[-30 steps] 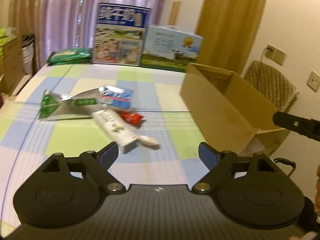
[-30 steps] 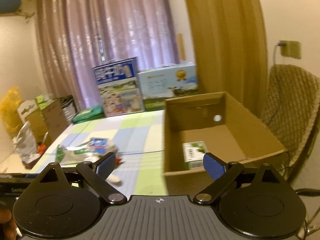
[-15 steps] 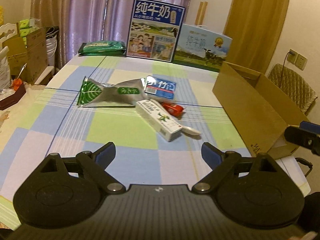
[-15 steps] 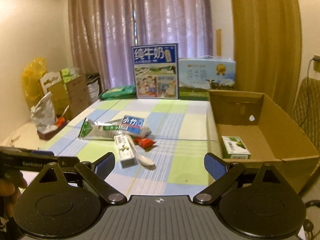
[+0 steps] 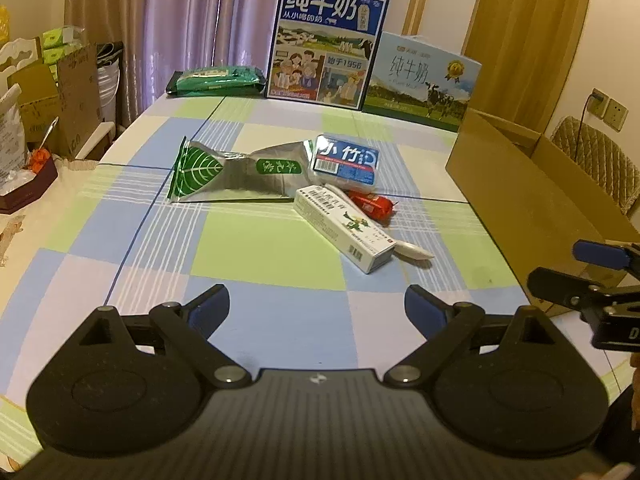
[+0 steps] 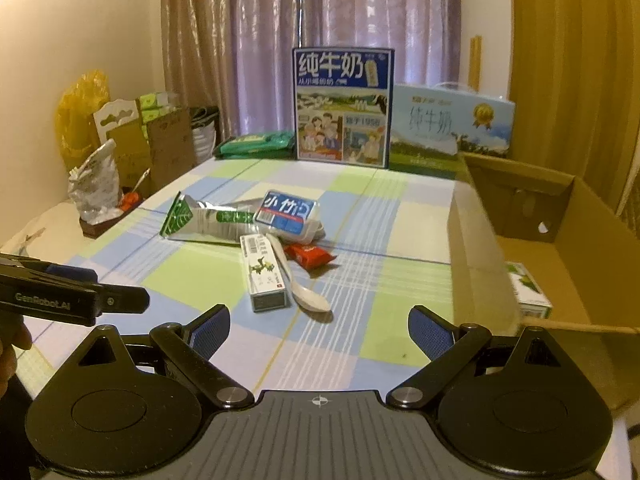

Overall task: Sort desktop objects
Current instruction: 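Move both tools back toward the table items, then grasp the white-green ointment box with the left tool while the right tool grasps the white spoon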

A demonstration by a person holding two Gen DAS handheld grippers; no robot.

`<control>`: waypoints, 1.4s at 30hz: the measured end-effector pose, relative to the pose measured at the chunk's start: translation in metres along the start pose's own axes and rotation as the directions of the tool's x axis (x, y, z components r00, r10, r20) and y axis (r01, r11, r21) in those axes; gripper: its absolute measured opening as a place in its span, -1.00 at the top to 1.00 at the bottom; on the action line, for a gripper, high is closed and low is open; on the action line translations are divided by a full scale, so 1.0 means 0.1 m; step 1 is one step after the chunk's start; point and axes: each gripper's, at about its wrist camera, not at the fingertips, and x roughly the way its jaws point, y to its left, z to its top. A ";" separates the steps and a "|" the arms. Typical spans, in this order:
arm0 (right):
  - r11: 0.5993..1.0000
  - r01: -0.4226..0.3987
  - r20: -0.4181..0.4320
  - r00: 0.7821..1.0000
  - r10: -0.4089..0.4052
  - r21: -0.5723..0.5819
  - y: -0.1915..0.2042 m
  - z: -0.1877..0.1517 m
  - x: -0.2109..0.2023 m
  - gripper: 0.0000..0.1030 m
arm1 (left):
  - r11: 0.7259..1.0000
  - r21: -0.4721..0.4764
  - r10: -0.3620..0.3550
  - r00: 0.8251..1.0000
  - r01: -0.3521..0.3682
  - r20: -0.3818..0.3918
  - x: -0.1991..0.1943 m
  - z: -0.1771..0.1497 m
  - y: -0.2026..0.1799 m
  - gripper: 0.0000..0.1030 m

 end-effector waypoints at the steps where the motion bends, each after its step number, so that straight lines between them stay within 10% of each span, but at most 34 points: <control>1: 1.000 -0.005 -0.004 1.000 0.005 -0.001 0.00 0.00 0.05 -0.81 | 1.000 -0.002 0.000 1.000 0.000 -0.003 0.02 0.00 0.02 -0.79; 13: 0.998 0.010 -0.090 0.996 -0.014 -0.054 -0.11 -0.02 0.74 -0.78 | 0.999 0.039 0.017 0.999 -0.015 -0.040 0.38 0.07 0.16 -0.79; 42: 0.982 -0.177 -0.221 0.963 0.158 -0.071 -0.20 0.09 1.64 0.69 | 0.997 0.081 -0.005 0.997 0.012 -0.082 0.89 0.18 0.15 -0.80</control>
